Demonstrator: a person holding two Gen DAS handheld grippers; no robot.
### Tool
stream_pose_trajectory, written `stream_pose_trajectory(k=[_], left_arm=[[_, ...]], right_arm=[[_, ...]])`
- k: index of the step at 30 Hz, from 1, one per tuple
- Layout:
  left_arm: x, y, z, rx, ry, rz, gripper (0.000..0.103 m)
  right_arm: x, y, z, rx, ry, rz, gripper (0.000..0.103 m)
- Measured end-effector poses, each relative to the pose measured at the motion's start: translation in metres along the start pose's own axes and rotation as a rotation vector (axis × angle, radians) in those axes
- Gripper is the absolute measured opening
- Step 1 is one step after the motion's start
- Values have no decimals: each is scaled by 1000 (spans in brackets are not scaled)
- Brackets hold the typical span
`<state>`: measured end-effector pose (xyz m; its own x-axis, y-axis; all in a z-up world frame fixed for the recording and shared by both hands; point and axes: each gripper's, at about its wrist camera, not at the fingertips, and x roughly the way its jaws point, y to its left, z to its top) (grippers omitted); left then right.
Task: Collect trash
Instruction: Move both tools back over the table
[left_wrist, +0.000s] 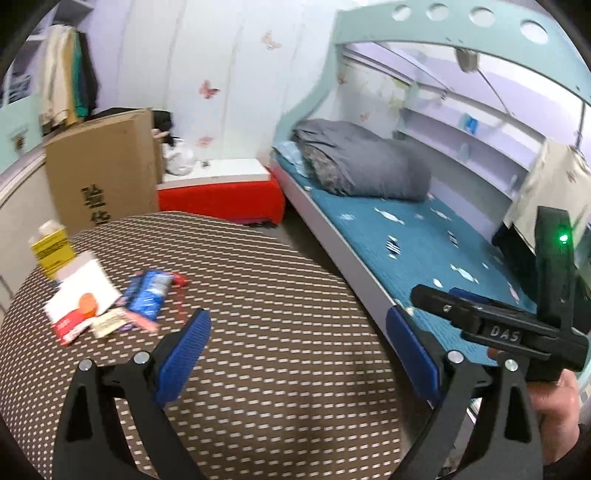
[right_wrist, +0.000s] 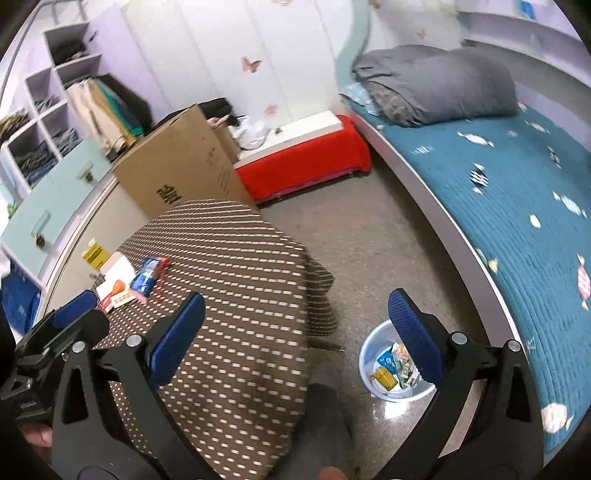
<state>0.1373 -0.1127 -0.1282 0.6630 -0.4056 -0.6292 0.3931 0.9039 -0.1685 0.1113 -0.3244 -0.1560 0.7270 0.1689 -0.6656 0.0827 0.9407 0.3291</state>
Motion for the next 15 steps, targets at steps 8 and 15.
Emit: stream_pose_trajectory(k=[8, 15], left_arm=[[-32, 74, -18, -95, -38, 143, 94], [-43, 132, -34, -171, -42, 260, 94]], right_arm=[[31, 70, 3, -105, 42, 59, 97], [74, 125, 0, -155, 104, 126, 97]])
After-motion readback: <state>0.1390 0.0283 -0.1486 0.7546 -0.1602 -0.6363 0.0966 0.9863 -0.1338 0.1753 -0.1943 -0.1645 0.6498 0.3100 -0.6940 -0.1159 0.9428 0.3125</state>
